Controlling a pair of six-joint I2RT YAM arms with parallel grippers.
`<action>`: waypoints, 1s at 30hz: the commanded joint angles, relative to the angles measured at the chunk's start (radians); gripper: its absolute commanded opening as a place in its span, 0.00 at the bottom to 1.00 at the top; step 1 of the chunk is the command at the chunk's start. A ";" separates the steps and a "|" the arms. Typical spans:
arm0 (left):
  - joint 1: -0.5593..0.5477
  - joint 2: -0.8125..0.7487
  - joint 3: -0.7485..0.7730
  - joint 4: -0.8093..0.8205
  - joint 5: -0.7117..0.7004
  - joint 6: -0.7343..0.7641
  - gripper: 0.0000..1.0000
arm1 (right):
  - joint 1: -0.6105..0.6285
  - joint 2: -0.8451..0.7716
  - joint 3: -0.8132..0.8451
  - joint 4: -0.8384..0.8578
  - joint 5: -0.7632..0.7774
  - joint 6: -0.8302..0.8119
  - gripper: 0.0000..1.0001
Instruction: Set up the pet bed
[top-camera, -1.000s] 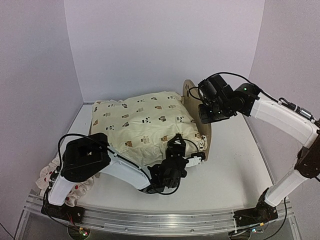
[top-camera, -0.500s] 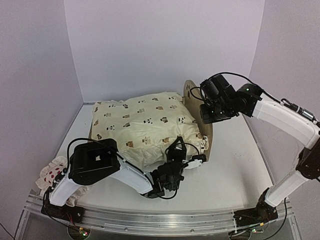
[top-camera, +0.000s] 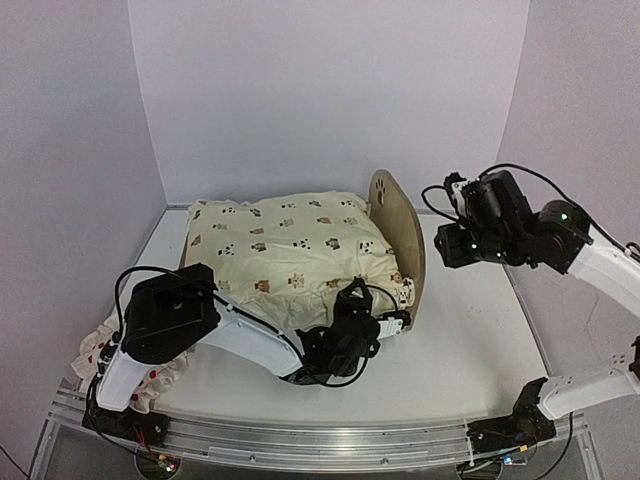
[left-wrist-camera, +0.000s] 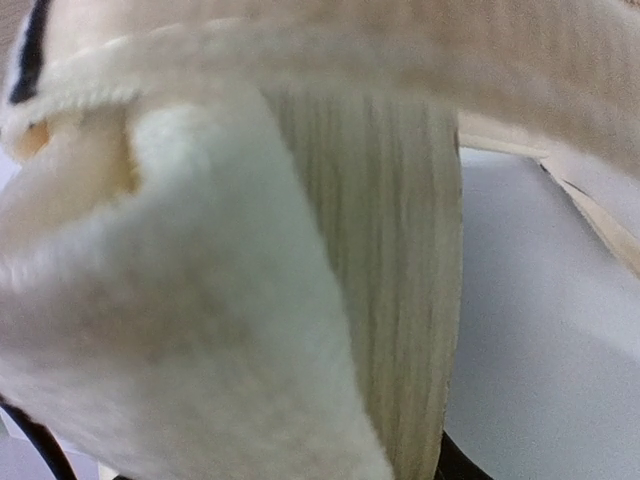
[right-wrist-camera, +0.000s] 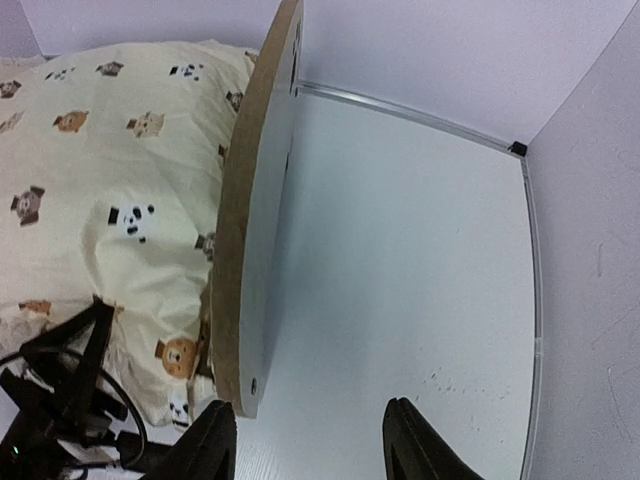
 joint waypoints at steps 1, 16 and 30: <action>0.025 -0.121 0.096 -0.091 -0.021 -0.129 0.35 | 0.005 -0.140 -0.155 0.074 -0.084 0.015 0.52; 0.077 -0.203 0.190 -0.316 0.040 -0.239 0.36 | 0.005 -0.339 -0.754 0.607 -0.384 -0.001 0.40; 0.101 -0.209 0.284 -0.420 0.085 -0.265 0.36 | 0.006 0.011 -1.136 1.611 -0.278 -0.125 0.46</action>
